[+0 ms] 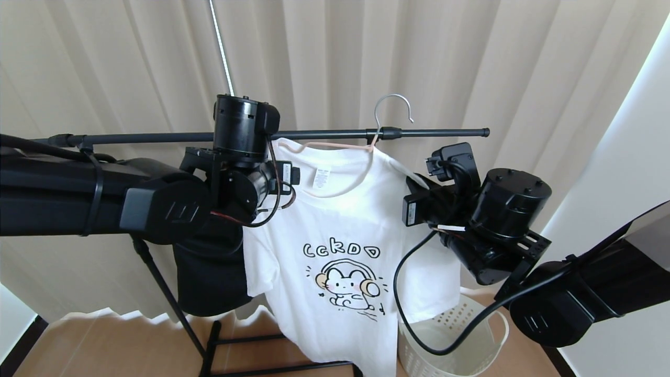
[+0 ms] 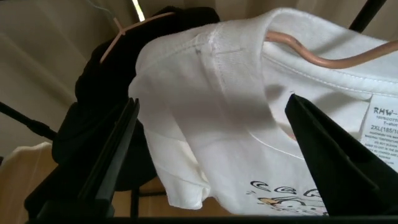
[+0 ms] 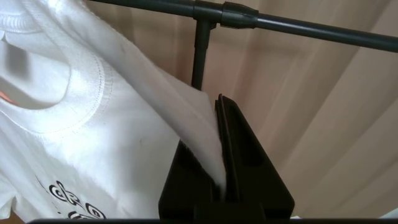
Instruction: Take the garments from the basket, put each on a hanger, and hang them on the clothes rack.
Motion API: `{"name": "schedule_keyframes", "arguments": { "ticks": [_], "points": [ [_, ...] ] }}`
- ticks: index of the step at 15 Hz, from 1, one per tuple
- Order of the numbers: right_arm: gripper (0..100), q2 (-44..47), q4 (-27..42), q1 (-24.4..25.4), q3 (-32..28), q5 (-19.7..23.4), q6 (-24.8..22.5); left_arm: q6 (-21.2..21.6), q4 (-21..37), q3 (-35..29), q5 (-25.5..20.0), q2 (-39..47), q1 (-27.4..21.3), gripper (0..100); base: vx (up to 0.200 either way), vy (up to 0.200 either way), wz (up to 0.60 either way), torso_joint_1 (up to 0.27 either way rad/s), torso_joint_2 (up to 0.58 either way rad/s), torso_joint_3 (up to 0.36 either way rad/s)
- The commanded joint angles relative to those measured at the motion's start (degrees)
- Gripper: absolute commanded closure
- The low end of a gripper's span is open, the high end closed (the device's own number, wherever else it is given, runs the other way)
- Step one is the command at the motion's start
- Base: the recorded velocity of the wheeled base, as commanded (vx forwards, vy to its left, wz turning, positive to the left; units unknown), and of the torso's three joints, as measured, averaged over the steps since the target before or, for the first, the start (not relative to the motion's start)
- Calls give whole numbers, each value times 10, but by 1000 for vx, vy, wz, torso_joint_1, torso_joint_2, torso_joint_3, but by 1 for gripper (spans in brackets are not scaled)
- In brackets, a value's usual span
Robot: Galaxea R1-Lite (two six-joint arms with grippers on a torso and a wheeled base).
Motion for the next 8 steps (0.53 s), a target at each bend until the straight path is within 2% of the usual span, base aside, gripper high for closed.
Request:
{"name": "schedule_keyframes", "arguments": {
  "ticks": [1, 8],
  "points": [
    [100, -1, 1, 0, 0, 0, 0, 0, -1, 2, 0, 0, 1, 100, 0, 0, 0, 0, 0, 0],
    [100, 0, 0, 0, 3, 3, 0, 2, -1, -2, 0, -1, -4, 100, 0, 0, 0, 0, 0, 0]
  ]
}}
